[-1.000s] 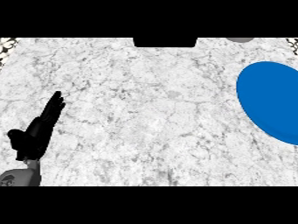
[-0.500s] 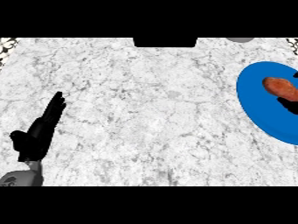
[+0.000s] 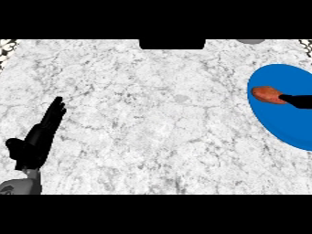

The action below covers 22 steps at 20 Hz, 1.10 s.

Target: Pick the sweet potato from the plate and place it in the plate

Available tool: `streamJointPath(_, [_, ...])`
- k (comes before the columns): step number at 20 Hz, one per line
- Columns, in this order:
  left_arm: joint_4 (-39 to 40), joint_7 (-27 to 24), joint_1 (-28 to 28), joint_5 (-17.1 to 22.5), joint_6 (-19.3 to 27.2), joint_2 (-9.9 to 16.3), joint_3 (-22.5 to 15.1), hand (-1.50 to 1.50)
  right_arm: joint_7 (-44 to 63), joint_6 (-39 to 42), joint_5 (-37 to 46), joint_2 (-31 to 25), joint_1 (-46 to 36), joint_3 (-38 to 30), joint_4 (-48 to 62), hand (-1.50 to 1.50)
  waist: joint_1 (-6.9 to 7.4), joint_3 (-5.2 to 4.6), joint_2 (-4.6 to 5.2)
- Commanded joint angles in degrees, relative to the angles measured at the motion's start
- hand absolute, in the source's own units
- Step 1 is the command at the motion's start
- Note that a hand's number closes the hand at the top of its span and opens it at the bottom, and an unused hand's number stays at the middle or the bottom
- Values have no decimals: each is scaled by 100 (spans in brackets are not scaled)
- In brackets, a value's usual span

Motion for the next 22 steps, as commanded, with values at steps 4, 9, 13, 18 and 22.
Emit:
streamJointPath(4, [32, -21, 51, -25, -63, -25, -32, 0, -648, 454, -1415, -270, 65, -1246, 373, -150, -43, 5, -2])
streamJointPath(9, [288, -211, -90, 46, -150, 111, 180, 0, -1107, 1589, -2251, -808, 415, -1867, 950, -150, -70, 2, 6])
streamJointPath(13, [208, -73, -33, 99, -183, 26, 136, 0, -2108, 2360, -2410, -1462, 870, -2220, 2023, -150, -11, 11, 27])
streamJointPath(18, [-70, 170, -119, 15, -76, -92, 17, 0, -3122, 2988, -2244, -2159, 987, -2195, 3044, -150, 37, 16, 26])
streamJointPath(22, [122, -16, -74, -157, 38, -167, -44, 0, -3940, 3324, -2039, -2319, 1267, -2108, 3523, -150, 62, 31, 53])
